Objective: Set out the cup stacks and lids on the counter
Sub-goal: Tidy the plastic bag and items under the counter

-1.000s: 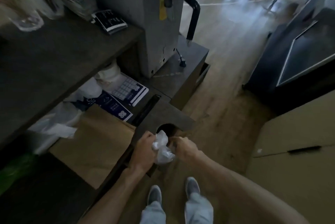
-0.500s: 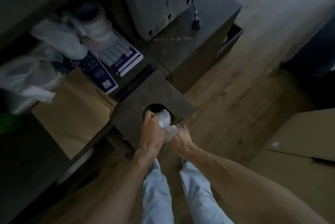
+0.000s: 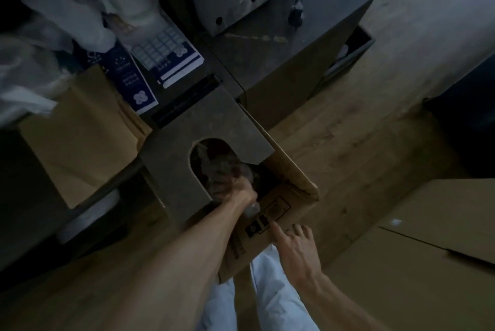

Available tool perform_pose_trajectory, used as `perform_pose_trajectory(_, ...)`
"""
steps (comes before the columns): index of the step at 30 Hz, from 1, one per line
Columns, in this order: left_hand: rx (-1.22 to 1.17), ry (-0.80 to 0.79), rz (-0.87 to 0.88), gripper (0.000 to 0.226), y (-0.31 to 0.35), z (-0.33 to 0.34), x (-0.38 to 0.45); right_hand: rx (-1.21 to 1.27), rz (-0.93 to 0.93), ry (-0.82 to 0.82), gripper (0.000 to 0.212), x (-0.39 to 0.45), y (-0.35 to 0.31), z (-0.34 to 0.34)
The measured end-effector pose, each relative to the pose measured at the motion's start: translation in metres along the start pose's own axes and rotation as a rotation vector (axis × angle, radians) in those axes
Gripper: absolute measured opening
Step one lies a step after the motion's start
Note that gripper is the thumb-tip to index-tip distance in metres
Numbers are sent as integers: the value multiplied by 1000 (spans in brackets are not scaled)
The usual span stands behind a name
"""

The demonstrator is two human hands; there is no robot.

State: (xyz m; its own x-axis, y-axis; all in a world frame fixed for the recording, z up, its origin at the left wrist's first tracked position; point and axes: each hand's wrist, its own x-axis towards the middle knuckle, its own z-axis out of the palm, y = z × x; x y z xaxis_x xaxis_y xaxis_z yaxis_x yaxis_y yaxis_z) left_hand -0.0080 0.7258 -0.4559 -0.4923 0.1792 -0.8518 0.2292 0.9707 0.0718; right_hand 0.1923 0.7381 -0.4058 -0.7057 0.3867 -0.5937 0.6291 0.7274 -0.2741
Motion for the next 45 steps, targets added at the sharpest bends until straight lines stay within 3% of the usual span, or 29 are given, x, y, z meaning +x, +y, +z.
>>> perform_pose_trajectory(6, 214, 42, 18, 71, -16, 9, -7, 14, -11, -9, 55, 17, -12, 6)
perform_pose_trajectory(8, 361, 169, 45, 74, -14, 9, -16, 2, -18, -14, 54, 27, -22, 1)
perform_pose_trajectory(10, 585, 330, 166, 63, -5, 0, -39, -18, -31, -42, 46, 38, -37, -12)
perform_pose_trajectory(13, 777, 326, 349, 26, 3, -29, -65, -86, -67, -103, 37, 63, -57, -26)
perform_pose_trajectory(22, 345, 580, 460, 33, -66, -107, -79, 14, -188, -37, 60, 131, -121, -74)
perform_pose_trajectory(26, 188, 625, 397, 35, -100, -119, -93, -110, -210, -12, 62, 127, -143, -86)
perform_pose_trajectory(29, 103, 668, 340, 35, -133, -124, -117, -190, -233, 97, 58, 98, -167, -102)
perform_pose_trajectory(37, -258, 900, 83, 11, -314, -135, -226, -240, -619, 193, 34, 6, -325, -114)
perform_pose_trajectory(45, -340, 996, -161, 12, -583, -78, -331, -365, -957, 192, 37, -105, -545, -24)
